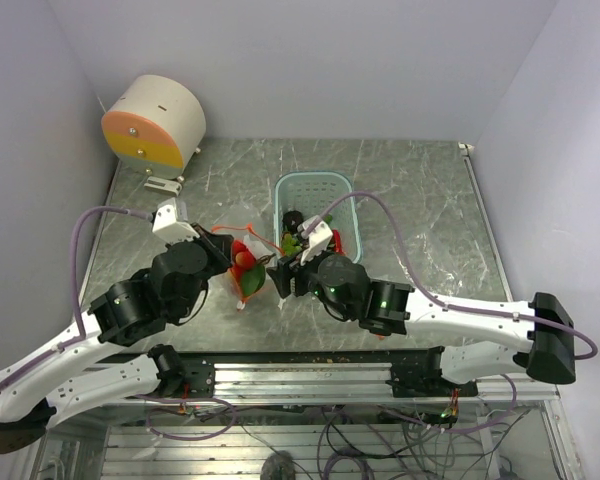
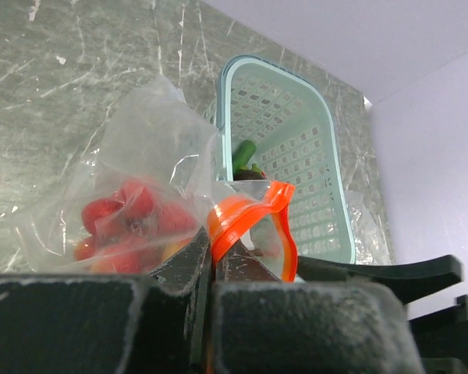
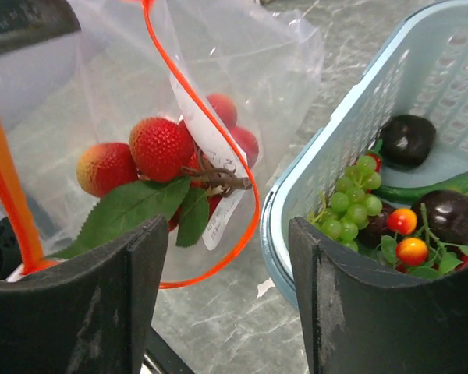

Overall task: Place the food in the zip-top bag and seal the zipper
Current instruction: Adjust the zipper food storage bag at the center of the board.

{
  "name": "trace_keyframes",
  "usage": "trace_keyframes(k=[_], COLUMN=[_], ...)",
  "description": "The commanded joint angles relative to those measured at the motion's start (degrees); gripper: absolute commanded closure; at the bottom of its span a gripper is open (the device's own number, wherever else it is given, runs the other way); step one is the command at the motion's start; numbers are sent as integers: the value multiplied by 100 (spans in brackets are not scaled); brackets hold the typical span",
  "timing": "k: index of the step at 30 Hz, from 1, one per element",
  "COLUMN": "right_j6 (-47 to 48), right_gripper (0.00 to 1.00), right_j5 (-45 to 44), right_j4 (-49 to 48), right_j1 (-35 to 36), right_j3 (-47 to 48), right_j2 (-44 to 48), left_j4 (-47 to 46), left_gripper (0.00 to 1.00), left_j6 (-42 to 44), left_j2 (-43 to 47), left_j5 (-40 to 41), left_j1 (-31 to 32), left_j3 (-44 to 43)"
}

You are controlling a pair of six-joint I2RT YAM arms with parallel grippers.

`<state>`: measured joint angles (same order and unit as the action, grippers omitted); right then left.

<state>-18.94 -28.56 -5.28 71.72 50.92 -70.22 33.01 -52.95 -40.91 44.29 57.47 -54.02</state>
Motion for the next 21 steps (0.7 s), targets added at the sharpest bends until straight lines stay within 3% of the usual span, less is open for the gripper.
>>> trace_keyframes(k=[1, 8, 10, 11, 12, 17, 21], right_j6=[-207, -239, -246, -262, -262, -35, 141], right_gripper=[40, 51, 74, 94, 100, 100, 100], right_j5=[204, 384, 455, 497, 526, 784, 1747], right_j4=[-107, -221, -204, -198, -164, 516, 1059], right_j1=[-61, -291, -337, -369, -396, -431, -448], right_j3=[7, 180, 263, 318, 423, 1817, 2896], right_j2=[-249, -536, -598, -619, -631, -803, -1287], left_j4=[-102, 17, 86, 123, 164, 1053, 1939], left_gripper=[93, 93, 93, 93, 93, 93, 93], left_j6=[21, 30, 43, 82, 129, 28, -178], left_j2=[81, 280, 363, 390, 416, 328, 99], left_j5=[149, 192, 238, 276, 340, 806, 1009], left_j1=[-11, -9, -14, -14, -11, -10, -13], left_j3=[-251, -292, -296, -291, -273, -301, -468])
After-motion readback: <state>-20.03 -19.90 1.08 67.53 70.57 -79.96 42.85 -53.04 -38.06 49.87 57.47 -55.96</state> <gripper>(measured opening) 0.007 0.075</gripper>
